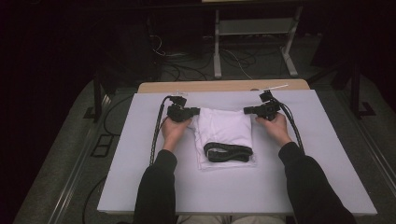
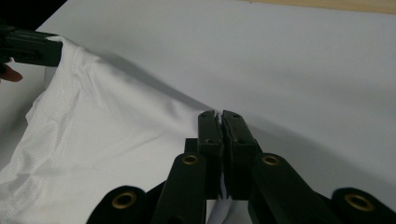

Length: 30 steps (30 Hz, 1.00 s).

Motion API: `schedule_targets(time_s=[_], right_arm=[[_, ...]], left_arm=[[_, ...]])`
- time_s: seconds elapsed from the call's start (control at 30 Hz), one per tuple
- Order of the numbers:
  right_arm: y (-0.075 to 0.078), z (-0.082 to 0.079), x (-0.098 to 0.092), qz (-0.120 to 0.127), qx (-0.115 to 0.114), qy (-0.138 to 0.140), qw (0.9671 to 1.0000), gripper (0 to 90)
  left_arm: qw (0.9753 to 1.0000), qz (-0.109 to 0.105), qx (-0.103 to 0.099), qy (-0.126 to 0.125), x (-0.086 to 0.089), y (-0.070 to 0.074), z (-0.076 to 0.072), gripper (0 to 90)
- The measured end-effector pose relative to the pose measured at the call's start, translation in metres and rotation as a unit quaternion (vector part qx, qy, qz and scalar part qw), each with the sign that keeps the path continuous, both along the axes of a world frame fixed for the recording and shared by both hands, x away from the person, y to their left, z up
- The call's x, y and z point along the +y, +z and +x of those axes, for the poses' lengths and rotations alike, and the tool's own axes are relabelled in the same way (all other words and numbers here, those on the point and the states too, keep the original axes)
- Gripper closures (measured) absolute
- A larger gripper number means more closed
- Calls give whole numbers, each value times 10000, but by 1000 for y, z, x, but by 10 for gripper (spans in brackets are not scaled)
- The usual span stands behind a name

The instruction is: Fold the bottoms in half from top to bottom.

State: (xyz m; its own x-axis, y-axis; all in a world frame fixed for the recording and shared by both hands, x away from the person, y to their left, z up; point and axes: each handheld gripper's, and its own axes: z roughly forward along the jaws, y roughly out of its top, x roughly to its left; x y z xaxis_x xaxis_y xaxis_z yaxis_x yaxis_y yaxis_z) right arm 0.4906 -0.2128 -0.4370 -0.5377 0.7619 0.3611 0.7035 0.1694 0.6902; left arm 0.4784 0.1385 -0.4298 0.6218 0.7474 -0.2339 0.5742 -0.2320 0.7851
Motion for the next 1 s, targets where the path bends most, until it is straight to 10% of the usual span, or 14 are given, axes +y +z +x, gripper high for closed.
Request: schedule_targets(time_s=[0.27, 0.77, 1.0], right_arm=[[2, -5, 2, -179, -143, 128, 9997, 713], [23, -28, 4, -607, -274, 414, 9969, 0], [34, -49, -6, -551, -437, 432, 9966, 0]], left_arm=[[9991, -204, 153, 342, 8, 1, -5, 575], [9976, -669, -61, 159, 25, 26, -27, 18], [9983, -541, -224, -29, 27, 36, -44, 0]])
